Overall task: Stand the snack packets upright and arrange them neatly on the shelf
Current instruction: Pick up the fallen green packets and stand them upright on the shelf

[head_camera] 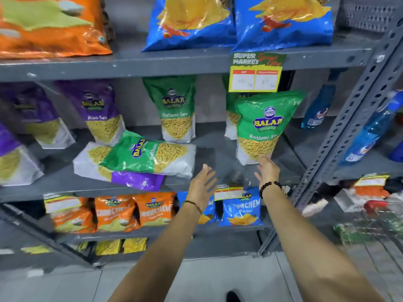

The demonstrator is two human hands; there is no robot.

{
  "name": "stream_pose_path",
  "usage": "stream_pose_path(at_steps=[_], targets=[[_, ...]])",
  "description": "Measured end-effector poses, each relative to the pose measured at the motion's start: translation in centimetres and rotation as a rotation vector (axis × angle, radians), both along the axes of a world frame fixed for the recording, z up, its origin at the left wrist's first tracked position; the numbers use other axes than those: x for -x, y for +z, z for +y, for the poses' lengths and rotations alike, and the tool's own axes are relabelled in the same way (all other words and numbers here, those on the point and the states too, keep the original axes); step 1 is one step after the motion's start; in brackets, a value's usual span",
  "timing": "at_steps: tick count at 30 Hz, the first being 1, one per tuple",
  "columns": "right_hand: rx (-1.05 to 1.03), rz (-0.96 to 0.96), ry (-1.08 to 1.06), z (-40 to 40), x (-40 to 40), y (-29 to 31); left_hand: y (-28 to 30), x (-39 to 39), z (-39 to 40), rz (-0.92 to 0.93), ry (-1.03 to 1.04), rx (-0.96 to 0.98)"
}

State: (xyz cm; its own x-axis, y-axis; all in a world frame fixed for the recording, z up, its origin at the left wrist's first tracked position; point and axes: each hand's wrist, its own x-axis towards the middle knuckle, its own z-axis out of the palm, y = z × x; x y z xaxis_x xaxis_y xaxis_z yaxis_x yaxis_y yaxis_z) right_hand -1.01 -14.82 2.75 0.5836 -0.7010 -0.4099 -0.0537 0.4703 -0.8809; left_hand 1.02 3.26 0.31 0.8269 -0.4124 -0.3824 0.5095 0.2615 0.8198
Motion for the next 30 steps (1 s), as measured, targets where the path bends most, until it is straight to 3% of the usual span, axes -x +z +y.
stream_pose_path(at_steps=[6, 16, 22, 30], targets=[[0.173, 0.034, 0.444, 7.4, -1.8, 0.4, -0.4, 0.2, 6.7, 0.116, 0.235, 0.027], [0.774, 0.056, 0.791, 12.8, -13.5, 2.1, 0.6, -4.7, 6.7, 0.263, 0.593, 0.215], [0.942, 0.180, 0.965, 13.7, -20.7, 1.3, 1.3, -8.1, 4.9, 0.371, 0.847, 0.326], [1.019, 0.453, 1.357, 15.1, -25.5, -0.2, 0.7, -9.9, 4.9, 0.439, 0.914, 0.355]])
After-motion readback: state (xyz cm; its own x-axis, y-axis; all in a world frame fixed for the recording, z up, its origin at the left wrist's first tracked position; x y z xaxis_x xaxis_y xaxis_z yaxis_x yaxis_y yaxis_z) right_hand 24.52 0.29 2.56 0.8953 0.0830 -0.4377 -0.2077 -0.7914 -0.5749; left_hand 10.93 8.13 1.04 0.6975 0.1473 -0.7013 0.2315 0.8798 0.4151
